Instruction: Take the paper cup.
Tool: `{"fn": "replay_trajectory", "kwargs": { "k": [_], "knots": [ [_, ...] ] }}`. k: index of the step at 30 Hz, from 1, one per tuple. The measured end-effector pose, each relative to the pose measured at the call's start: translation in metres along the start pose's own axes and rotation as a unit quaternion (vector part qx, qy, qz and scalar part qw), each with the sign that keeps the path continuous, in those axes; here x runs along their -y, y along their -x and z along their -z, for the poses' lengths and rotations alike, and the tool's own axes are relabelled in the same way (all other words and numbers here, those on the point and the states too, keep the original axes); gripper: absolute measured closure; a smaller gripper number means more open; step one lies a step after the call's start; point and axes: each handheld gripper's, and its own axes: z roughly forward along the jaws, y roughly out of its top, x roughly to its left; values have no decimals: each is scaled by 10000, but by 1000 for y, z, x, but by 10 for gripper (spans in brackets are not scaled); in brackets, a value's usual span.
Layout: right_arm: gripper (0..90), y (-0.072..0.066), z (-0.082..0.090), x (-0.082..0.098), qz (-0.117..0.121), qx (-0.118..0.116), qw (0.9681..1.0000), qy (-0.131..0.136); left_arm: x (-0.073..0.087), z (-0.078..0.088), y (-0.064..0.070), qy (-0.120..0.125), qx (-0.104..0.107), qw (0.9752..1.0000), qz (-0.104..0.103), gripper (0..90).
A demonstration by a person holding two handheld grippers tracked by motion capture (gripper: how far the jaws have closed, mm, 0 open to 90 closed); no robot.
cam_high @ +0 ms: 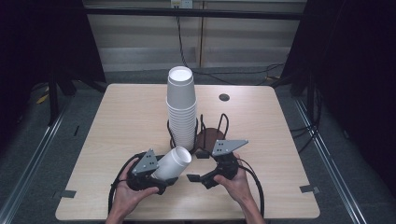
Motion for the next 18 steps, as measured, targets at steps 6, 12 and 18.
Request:
{"fn": "replay_trajectory", "kwargs": {
  "k": [6, 12, 18],
  "knots": [
    [133, 1, 2, -4, 41, 60, 9992, -381, -6, 2, -2, -218, 17, 9996, -163, 176],
    [135, 1, 0, -6, 155, 117, 9966, -798, -11, 1, -6, -478, 120, 9984, -259, 180],
    [135, 5, 1, -8, 148, 52, 9957, -917, -11, 3, -8, -650, 185, 9971, -363, 180]
  ]
}}
